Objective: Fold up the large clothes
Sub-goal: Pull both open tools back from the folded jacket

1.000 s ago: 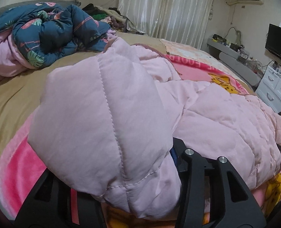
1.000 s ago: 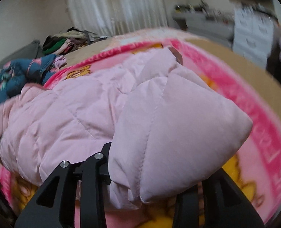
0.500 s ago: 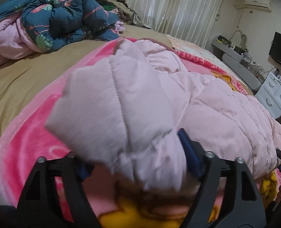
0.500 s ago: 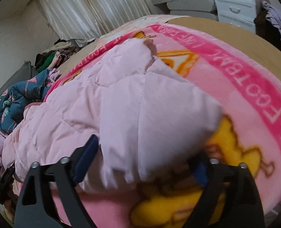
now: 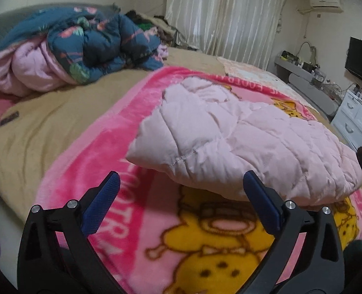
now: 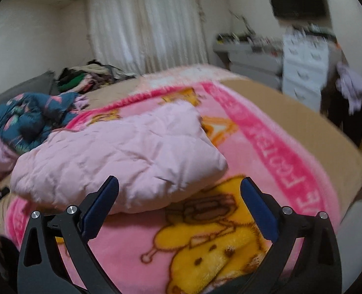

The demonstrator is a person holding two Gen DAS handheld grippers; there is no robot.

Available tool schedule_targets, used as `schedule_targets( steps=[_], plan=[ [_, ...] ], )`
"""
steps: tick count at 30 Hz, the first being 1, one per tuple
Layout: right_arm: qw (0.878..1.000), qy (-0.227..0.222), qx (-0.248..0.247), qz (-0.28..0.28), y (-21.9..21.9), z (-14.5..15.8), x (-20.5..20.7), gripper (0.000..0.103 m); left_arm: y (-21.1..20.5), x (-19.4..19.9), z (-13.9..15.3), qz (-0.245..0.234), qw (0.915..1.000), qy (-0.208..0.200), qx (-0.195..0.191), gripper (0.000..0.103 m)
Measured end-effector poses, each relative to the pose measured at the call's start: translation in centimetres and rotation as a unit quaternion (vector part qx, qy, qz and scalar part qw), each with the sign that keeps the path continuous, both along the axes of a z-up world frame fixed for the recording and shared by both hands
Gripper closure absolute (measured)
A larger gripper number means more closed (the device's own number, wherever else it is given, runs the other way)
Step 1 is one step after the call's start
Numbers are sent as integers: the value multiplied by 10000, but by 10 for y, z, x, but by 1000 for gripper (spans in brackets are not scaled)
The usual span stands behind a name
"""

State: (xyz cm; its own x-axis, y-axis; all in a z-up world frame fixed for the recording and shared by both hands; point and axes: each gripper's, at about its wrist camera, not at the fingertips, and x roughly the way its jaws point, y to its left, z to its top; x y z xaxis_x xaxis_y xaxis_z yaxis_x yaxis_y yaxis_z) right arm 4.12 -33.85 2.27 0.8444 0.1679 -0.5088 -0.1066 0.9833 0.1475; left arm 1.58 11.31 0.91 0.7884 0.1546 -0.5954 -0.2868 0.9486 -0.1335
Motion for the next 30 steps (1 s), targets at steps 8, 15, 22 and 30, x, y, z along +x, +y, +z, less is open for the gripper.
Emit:
schedule_targets(
  steps=[8, 15, 22, 30],
  plan=[
    [9964, -481, -293, 633, 42, 33, -50, 4, -28, -34, 37, -388, 9983, -414, 159, 9],
    [9915, -235, -400, 1214, 79, 28, -72, 4, -61, -51, 34, -763, 9958, -504, 5, 9],
    [9904, -84, -500, 1287, 97, 11, -87, 4, -91, -51, 19, -1171, 9926, -325, 62, 9],
    [9919, 131, -414, 1197, 99, -1, -84, 4, -109, -49, 3, -1331, 9911, -57, 63, 9]
  ],
)
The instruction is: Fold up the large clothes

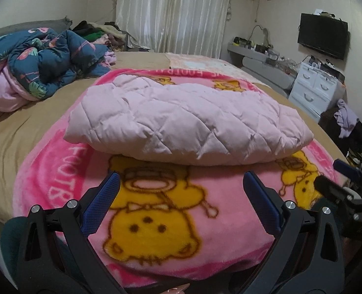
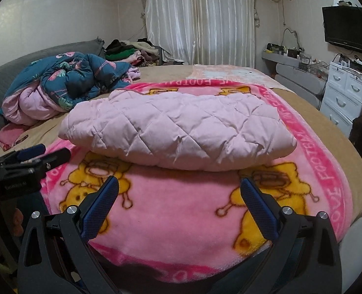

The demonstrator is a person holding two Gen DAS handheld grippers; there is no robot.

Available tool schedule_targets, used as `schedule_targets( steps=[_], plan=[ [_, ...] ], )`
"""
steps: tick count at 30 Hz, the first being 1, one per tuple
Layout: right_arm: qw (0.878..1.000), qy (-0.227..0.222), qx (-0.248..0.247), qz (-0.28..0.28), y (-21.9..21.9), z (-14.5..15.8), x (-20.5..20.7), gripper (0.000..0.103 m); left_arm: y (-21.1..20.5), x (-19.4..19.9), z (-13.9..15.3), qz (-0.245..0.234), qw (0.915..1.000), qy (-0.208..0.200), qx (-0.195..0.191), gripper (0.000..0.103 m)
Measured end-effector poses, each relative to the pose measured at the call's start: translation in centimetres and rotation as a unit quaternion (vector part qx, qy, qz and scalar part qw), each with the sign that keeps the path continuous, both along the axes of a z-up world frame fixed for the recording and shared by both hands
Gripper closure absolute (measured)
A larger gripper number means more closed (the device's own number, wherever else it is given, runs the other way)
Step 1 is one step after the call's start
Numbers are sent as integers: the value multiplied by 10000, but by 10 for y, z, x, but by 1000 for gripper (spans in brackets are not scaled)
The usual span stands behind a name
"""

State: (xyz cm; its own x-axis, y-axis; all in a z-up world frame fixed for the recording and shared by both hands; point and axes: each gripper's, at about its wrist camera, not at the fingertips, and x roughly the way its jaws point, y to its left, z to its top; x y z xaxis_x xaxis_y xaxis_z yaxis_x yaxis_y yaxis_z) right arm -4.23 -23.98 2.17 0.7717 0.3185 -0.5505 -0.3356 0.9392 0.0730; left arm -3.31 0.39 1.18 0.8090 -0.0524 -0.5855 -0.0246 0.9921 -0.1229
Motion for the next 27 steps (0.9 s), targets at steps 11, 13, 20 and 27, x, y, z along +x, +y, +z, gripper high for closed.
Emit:
schedule_targets(
  steps=[11, 13, 20, 27],
  plan=[
    [10000, -17, 31, 2, -4, 0, 1, 4, 2, -3, 3, 64, 10000, -35, 6, 9],
    [10000, -4, 28, 13, -3, 0, 1, 4, 3, -3, 4, 77, 10000, -48, 13, 9],
    [10000, -20, 23, 2, -2, -1, 1, 4, 4, -3, 6, 139, 9999, -59, 50, 9],
    [10000, -38, 8, 14, -2, 0, 0, 4, 4, -4, 9, 175, 9998, -79, 80, 9]
  ],
)
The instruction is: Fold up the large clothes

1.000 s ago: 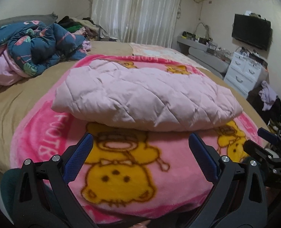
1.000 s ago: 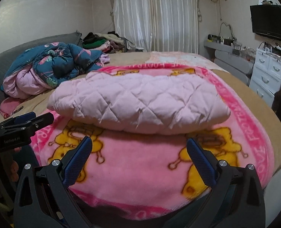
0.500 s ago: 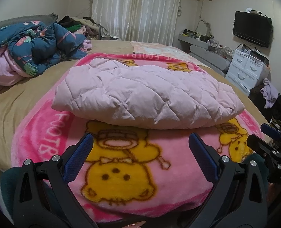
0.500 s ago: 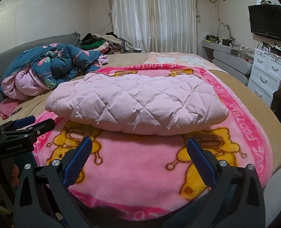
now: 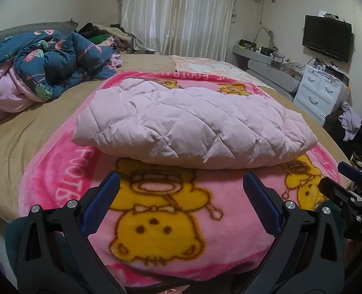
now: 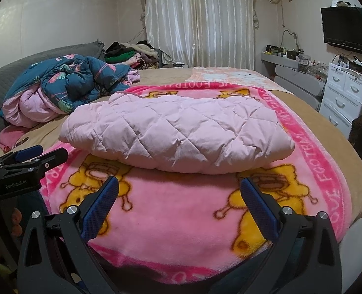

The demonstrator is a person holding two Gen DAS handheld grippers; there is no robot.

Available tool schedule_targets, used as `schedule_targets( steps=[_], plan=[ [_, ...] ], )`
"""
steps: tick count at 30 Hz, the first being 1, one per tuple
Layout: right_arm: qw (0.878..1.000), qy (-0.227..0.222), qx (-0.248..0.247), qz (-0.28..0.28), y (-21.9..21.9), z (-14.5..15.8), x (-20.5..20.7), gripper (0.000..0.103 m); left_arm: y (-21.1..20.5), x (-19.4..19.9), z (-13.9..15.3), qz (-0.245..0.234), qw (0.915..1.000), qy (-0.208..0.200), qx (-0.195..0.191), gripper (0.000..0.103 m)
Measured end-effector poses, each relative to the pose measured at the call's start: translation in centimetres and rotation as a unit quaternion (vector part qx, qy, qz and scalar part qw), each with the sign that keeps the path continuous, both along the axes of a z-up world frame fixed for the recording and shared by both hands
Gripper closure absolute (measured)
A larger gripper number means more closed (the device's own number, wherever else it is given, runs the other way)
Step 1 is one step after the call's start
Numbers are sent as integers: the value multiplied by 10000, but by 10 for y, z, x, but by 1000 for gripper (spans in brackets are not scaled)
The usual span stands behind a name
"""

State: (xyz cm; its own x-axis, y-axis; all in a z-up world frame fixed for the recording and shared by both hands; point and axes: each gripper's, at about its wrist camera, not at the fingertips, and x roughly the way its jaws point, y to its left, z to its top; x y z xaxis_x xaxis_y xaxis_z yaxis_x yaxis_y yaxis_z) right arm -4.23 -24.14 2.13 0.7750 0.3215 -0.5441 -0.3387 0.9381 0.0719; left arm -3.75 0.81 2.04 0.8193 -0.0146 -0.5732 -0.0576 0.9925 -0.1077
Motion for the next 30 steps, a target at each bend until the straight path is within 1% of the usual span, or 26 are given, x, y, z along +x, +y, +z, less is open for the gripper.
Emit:
schedule_targets(
  steps=[30],
  plan=[
    [10000, 11, 1, -6, -1, -1, 0, 4, 3, -2, 5, 45, 9999, -67, 78, 9]
  ],
)
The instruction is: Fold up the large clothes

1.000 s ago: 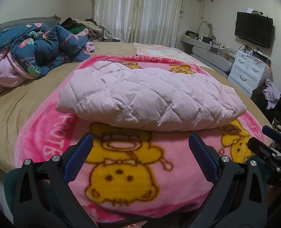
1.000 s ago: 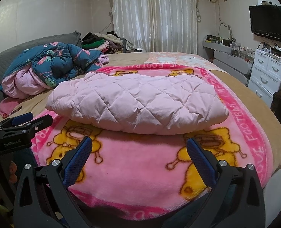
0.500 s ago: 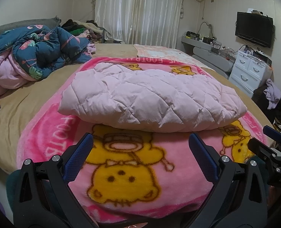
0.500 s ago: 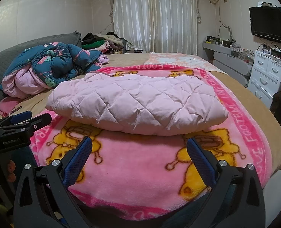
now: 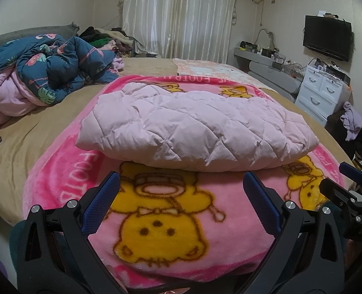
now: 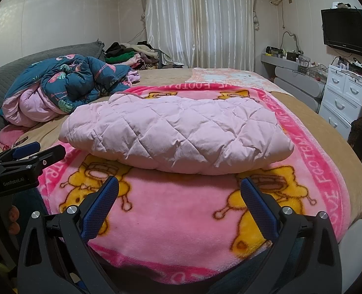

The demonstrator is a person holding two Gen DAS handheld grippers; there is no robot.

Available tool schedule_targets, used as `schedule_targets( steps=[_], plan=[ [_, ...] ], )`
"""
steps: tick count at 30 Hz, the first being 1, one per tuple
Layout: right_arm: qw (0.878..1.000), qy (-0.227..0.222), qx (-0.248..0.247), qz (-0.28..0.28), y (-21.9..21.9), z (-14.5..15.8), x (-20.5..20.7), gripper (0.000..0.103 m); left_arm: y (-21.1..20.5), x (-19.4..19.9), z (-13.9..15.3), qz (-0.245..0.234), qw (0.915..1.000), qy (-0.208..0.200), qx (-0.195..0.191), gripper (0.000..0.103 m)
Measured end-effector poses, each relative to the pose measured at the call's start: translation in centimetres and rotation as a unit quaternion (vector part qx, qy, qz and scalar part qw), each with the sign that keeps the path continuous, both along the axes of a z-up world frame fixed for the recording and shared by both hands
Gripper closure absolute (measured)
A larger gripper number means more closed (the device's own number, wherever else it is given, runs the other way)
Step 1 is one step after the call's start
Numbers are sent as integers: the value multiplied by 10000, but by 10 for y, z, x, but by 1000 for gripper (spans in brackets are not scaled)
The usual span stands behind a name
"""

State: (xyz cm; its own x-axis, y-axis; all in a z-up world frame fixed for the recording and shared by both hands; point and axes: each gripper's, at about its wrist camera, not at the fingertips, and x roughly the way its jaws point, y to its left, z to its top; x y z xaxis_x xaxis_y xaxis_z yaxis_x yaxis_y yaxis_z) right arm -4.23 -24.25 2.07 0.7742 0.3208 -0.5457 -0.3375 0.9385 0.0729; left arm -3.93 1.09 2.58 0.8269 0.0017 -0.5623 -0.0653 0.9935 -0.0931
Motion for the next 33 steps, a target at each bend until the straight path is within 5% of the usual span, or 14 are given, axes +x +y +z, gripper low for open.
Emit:
schedule_targets(
  steps=[33],
  plan=[
    [10000, 47, -1, -65, -5, -1, 2, 4, 4, 0, 2, 112, 9998, -126, 51, 9]
  ],
)
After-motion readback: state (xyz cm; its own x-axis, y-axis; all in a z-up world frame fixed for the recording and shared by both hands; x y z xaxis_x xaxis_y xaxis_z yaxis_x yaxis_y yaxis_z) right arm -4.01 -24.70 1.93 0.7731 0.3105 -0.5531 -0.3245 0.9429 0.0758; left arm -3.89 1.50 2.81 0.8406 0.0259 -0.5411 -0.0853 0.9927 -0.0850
